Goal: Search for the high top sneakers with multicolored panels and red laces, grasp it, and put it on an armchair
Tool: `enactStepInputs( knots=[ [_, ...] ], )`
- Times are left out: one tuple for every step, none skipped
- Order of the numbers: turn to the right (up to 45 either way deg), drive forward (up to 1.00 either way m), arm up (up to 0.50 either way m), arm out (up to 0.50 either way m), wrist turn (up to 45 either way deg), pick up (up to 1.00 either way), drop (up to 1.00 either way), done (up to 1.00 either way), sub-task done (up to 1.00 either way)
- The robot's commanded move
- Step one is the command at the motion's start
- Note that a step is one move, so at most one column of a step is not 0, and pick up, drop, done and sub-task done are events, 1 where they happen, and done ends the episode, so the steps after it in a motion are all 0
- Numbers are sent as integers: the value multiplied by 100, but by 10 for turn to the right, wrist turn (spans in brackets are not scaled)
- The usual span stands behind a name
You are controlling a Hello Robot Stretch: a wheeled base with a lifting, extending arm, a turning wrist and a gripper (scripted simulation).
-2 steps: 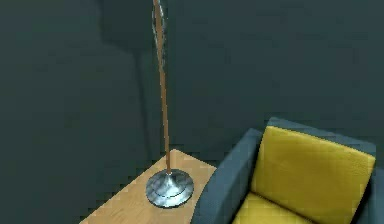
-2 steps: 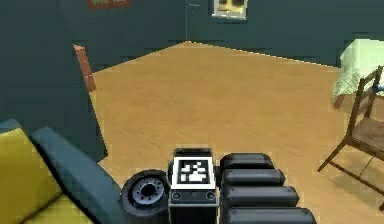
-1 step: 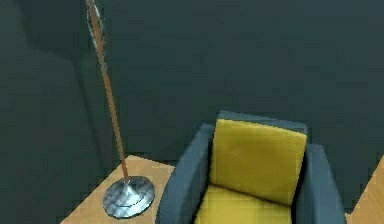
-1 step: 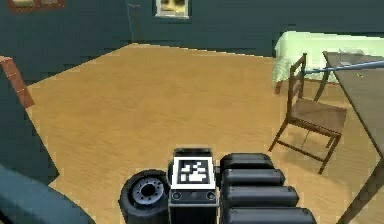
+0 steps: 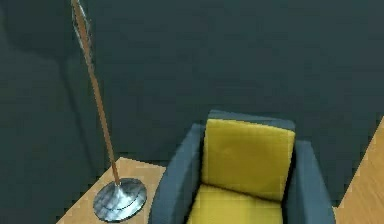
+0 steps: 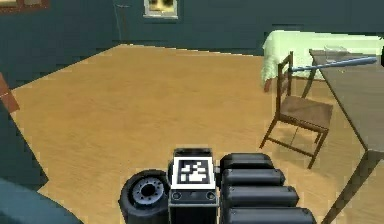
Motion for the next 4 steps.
enactStepInputs(
  knots=[
    [-450,0,0,0,0,0,0,0,0],
    [-450,0,0,0,0,0,0,0,0],
    [-450,0,0,0,0,0,0,0,0],
    [-450,0,0,0,0,0,0,0,0]
  ],
)
